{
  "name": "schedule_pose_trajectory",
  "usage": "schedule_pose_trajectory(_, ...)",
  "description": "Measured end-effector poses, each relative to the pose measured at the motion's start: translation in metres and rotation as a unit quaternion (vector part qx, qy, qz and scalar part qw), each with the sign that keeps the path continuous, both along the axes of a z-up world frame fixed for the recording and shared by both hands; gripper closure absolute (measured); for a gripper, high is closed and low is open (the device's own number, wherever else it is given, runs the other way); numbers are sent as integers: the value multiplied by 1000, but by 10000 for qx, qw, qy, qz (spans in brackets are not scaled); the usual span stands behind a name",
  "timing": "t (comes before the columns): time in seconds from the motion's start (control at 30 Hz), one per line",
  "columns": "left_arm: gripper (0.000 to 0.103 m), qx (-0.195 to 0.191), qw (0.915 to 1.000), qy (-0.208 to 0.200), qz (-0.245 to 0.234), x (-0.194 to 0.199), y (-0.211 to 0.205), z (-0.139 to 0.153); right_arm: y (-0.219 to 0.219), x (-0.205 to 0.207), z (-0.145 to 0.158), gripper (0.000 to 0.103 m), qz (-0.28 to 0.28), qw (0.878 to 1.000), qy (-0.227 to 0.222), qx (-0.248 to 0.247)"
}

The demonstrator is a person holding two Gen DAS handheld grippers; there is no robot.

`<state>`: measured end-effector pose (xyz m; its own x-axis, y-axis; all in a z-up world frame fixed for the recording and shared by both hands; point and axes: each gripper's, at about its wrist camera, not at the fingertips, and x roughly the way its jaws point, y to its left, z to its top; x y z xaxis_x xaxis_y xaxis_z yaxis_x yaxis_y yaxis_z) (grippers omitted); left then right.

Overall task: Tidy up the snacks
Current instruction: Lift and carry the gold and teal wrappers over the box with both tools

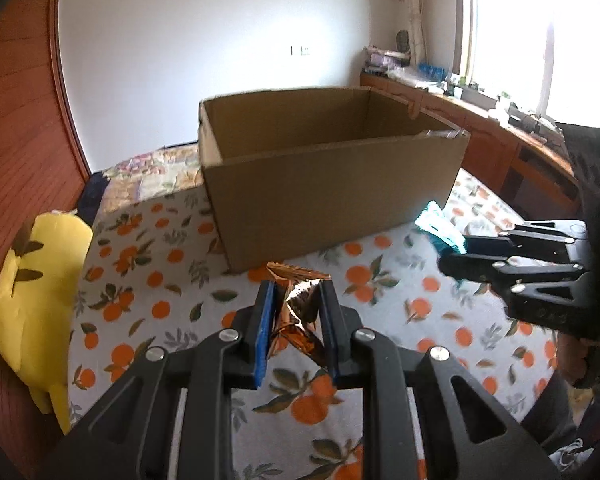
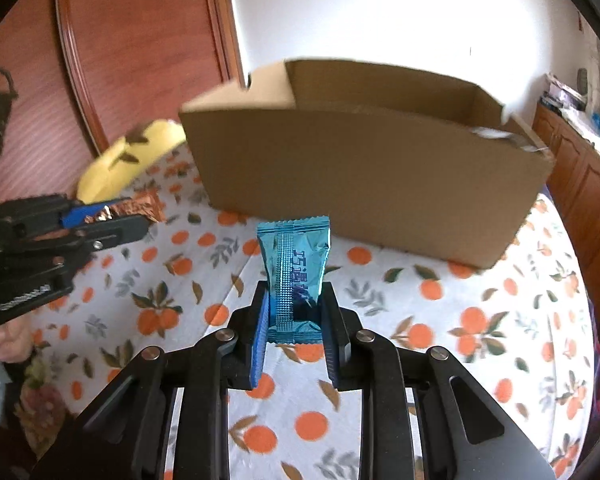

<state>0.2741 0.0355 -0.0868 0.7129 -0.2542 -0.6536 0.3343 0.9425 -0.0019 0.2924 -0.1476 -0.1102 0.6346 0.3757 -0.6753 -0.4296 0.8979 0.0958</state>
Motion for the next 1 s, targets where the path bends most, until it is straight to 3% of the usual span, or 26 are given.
schedule_pose_trajectory(0.5,83,-274,9990,-341,-89,16,-31,47,-64,-14,80,81,-25,9975,-649,-271)
schedule_pose_trajectory(1.0,82,-172,9985,-510,-35,60,-36,69,-65,24,97,81,203,9955,-891,-254)
